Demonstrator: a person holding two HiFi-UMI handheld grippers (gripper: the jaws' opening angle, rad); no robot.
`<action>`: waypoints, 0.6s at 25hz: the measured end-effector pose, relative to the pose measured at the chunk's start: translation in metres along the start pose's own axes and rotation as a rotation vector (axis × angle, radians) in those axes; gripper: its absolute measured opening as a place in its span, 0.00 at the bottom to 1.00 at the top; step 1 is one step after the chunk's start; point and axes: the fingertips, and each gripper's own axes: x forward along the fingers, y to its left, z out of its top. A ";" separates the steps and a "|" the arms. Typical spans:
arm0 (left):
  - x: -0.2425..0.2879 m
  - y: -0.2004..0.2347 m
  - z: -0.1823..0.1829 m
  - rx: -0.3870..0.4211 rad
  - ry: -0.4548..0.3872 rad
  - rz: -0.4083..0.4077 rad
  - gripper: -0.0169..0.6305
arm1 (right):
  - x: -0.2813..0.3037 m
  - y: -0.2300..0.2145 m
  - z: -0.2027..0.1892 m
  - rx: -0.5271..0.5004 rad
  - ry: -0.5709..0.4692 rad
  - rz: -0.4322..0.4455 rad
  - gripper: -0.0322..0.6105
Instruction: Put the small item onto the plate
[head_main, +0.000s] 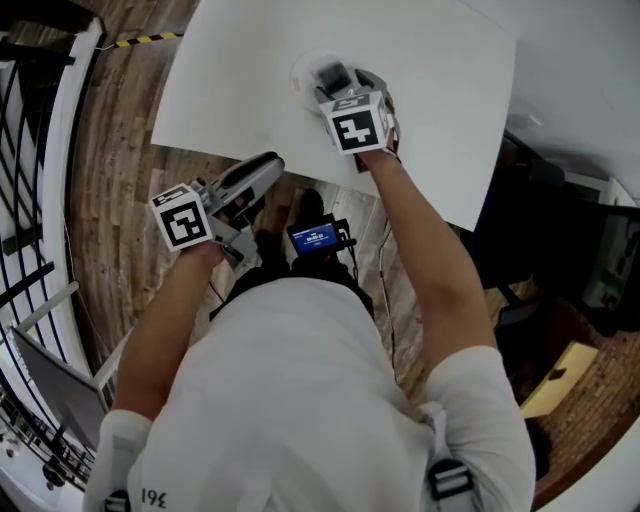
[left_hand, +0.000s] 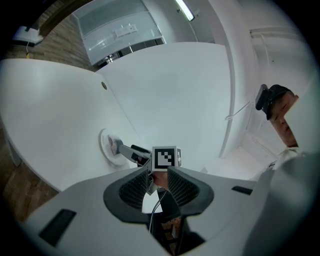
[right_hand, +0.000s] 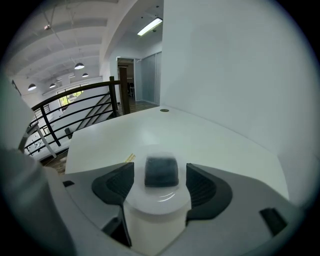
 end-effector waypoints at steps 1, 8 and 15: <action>-0.001 -0.002 -0.001 -0.002 -0.002 -0.005 0.19 | -0.005 0.000 0.000 0.010 -0.005 -0.005 0.54; -0.014 -0.024 -0.014 0.008 -0.014 -0.053 0.19 | -0.046 0.013 -0.007 0.086 -0.051 0.009 0.54; -0.036 -0.049 -0.027 0.030 -0.017 -0.103 0.19 | -0.088 0.032 -0.006 0.128 -0.106 -0.005 0.54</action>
